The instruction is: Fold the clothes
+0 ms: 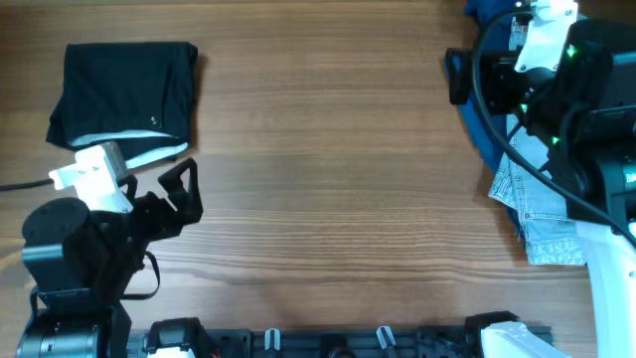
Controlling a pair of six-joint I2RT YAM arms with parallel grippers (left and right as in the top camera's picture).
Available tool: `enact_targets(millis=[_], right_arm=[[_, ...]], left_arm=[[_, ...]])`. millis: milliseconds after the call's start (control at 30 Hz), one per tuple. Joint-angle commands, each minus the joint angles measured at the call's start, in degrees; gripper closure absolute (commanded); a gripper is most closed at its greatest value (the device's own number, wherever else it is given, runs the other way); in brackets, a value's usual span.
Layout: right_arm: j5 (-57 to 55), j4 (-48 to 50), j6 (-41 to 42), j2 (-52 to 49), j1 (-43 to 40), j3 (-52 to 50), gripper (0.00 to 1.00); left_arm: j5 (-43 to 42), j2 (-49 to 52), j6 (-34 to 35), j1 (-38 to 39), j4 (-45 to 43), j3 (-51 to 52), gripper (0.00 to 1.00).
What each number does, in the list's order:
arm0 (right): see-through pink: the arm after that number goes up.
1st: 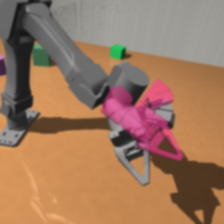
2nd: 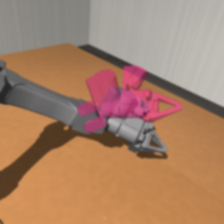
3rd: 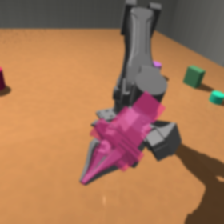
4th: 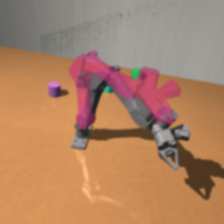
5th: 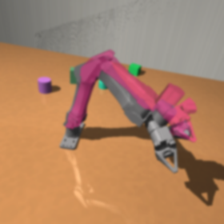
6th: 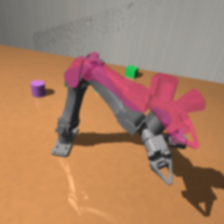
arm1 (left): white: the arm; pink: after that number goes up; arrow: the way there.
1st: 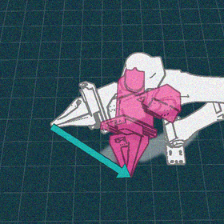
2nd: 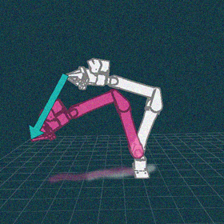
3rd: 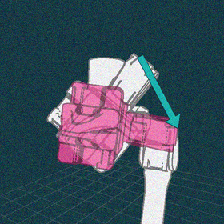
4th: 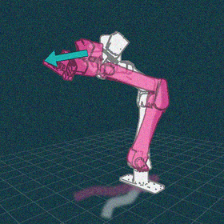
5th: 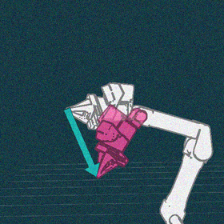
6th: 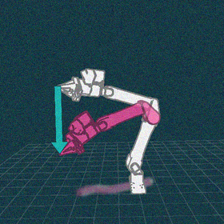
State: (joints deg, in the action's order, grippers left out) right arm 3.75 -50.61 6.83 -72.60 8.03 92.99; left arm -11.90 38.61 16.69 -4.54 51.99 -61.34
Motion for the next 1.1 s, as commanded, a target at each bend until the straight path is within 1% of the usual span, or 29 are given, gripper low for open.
enact_targets(millis=[0,100,167,233,267,333,433,467,500,567,700,800,867,1067], right_arm=[[-1.2,0.0,0.7,-1.5,-0.2,0.1,0.00],[-1.2,0.0,0.7,-2.6,-0.2,0.1,0.00],[-1.2,0.0,0.7,-3.4,-0.2,0.1,0.00],[-1.2,0.0,0.7,-4.1,-0.2,0.1,0.00],[-1.2,0.0,0.7,-4.6,-0.2,0.1,0.00],[-1.2,0.0,0.7,-5.3,-0.2,0.1,0.00],[-1.2,0.0,0.7,-6.1,-0.2,0.1,0.00],[-1.2,0.0,0.7,-6.3,-0.2,0.1,0.00],[-1.2,0.0,0.7,-6.6,-0.2,0.1,0.00],[-1.2,0.0,0.7,-7.0,-0.2,0.1,0.00],[-1.2,0.0,0.7,-7.9,-0.2,0.1,0.00],[-1.2,0.0,0.7,-7.9,-0.2,0.1,0.00],[-1.2,0.0,0.7,-7.9,-0.2,0.1,0.00],[-1.2,0.0,0.7,-7.9,-0.2,0.1,0.00]], left_arm=[[-0.3,-0.2,0.5,0.2,2.8,-0.2,0.00],[-0.5,-1.7,0.5,1.2,3.8,-0.2,0.00],[-0.7,-5.2,0.5,1.3,-0.2,1.8,0.00],[-0.7,-9.1,0.5,1.3,-9.7,7.7,0.00],[-0.7,-12.3,0.5,1.3,-18.3,14.0,0.00],[-0.7,-18.1,2.0,2.9,-32.4,26.0,0.00],[0.4,-24.4,2.0,5.0,-50.1,42.5,0.00],[0.6,-25.9,2.0,5.0,-53.7,46.4,0.00],[1.2,-27.5,2.0,5.0,-55.1,49.2,0.00],[2.8,-30.3,2.0,4.8,-55.0,52.5,0.00],[2.8,-34.9,1.7,2.1,-51.6,56.2,0.00],[4.7,-37.8,1.6,0.4,-48.0,58.5,0.00],[5.9,-38.5,1.6,0.4,-46.0,60.1,0.00],[6.8,-38.2,1.6,0.5,-46.5,60.3,0.00]])
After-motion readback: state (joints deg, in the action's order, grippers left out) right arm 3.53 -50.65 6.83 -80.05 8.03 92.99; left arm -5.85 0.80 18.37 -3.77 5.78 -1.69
